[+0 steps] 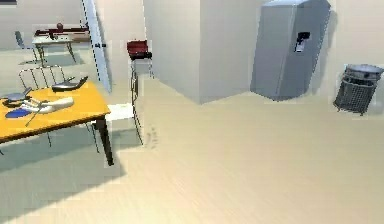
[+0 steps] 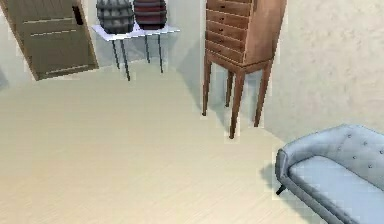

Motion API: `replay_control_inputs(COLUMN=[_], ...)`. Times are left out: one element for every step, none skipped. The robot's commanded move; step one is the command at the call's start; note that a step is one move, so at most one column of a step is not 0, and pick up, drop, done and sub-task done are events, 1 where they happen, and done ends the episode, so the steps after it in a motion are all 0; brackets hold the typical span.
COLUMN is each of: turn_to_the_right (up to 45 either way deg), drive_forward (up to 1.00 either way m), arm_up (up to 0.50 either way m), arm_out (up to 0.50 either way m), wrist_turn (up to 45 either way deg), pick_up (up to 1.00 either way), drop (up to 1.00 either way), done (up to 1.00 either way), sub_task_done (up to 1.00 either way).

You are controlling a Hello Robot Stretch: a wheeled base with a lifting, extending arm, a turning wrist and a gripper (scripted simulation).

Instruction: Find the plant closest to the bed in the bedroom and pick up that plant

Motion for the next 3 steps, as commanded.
replay_control_inputs(turn_to_the_right=[0.0,0.0,-6.0], drive_forward=[1.0,1.0,0.0], arm_up=[0.0,0.0,0.0], arm_out=[0.0,0.0,0.0], wrist_turn=[0.0,0.0,0.0], pick_up=[0.0,0.0,0.0], drop=[0.0,0.0,0.0], done=[0.0,0.0,0.0], sub_task_done=[0.0,0.0,0.0])
